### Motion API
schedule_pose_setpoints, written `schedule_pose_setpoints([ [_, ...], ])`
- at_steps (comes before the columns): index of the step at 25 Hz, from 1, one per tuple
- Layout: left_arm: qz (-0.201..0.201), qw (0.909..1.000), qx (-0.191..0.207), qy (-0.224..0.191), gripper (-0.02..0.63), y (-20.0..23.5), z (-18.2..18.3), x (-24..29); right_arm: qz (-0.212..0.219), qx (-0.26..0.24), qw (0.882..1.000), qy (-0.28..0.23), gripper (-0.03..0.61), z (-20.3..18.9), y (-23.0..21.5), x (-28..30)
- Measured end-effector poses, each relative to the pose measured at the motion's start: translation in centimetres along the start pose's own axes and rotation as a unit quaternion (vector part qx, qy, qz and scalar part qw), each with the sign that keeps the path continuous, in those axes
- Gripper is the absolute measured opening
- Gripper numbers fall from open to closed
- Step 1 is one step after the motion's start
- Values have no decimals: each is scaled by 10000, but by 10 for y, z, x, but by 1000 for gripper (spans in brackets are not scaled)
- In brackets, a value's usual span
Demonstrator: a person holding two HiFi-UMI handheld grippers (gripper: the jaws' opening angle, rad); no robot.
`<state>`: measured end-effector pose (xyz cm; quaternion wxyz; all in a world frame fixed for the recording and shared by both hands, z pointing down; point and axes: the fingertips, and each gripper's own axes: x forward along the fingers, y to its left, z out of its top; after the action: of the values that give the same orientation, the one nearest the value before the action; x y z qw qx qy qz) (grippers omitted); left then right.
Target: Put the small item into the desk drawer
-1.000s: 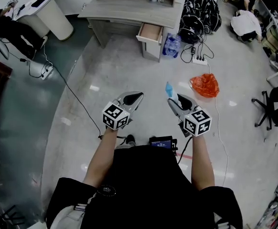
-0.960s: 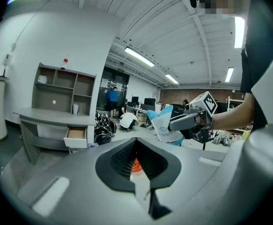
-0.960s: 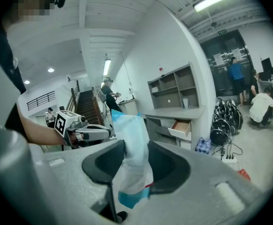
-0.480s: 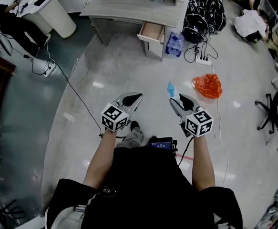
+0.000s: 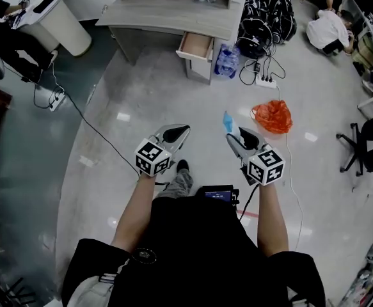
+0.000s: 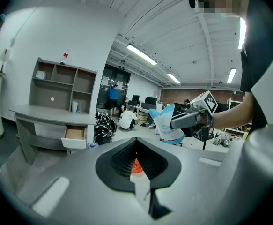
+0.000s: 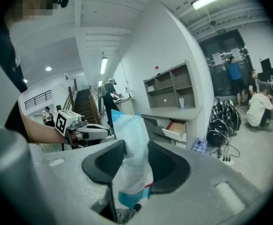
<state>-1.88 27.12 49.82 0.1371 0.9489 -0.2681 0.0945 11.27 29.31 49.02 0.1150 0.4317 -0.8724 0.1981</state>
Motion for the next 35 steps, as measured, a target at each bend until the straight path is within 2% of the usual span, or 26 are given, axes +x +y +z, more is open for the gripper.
schedule_pose_setpoints([
  [10,-233,9997,16,8,2,65,28,28,-124,11,9999,49,164,40,-24,56],
  [24,-506,9987,4,-62,2,140,44,31,-441,30,9990,68,164,74,-30,122],
  [35,-551,9984,-156,-20,2,162,37,31,-556,117,9982,192,164,75,-32,146],
])
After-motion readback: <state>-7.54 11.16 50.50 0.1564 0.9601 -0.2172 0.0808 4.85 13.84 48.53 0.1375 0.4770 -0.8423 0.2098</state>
